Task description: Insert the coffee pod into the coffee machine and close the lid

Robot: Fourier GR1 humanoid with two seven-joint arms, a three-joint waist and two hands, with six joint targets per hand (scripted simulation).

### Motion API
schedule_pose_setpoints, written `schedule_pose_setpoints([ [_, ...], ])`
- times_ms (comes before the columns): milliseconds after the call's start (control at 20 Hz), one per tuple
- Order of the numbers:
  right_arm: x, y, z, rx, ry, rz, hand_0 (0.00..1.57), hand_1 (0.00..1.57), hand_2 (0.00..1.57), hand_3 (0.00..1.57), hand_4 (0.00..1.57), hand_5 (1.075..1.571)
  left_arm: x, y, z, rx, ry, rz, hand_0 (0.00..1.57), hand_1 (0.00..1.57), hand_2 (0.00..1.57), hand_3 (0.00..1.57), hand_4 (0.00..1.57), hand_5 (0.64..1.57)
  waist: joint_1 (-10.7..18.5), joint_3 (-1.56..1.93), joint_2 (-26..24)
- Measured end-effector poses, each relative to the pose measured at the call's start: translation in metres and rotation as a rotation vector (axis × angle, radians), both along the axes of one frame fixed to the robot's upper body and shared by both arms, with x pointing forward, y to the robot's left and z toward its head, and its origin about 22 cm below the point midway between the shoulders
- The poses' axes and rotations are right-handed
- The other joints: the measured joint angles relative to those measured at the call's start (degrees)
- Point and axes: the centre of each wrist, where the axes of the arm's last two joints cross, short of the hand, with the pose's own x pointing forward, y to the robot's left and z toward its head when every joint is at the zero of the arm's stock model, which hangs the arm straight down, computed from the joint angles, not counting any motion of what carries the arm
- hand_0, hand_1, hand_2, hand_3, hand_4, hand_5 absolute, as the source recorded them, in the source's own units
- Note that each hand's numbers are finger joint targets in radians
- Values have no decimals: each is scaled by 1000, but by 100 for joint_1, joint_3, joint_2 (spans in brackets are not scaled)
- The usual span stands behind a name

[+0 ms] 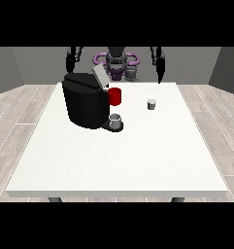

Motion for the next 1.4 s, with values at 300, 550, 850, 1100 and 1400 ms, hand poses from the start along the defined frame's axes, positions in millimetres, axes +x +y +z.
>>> schedule_pose_setpoints([
  [300, 1, -3, -4, 20, 3, -26, 0, 0, 0, 0, 0, 1571, -3, 10, 3, 135, -52, -118, 0, 0, 0, 0, 0, 1571, 135, 108, -171],
  [550, 3, -5, -3, -66, -35, -144, 0, 0, 0, 0, 0, 1571, 0, 31, 13, 285, -105, -226, 0, 0, 0, 0, 0, 1571, 120, 128, -205],
  [850, 9, 13, 1, -113, -78, -141, 0, 0, 0, 0, 0, 1571, 25, 50, 27, 440, -75, -249, 0, 0, 0, 0, 0, 1571, -145, 135, 37],
  [1100, 21, 33, 12, -101, -122, -106, 0, 0, 0, 0, 0, 1571, 55, 68, 44, 541, -44, -232, 0, 0, 0, 0, 0, 1571, -410, 137, 394],
  [1400, 28, 49, 22, -96, -146, -73, 0, 0, 0, 0, 0, 1571, 76, 83, 47, 652, 22, -228, 0, 0, 0, 0, 0, 1571, -663, 136, 782],
])
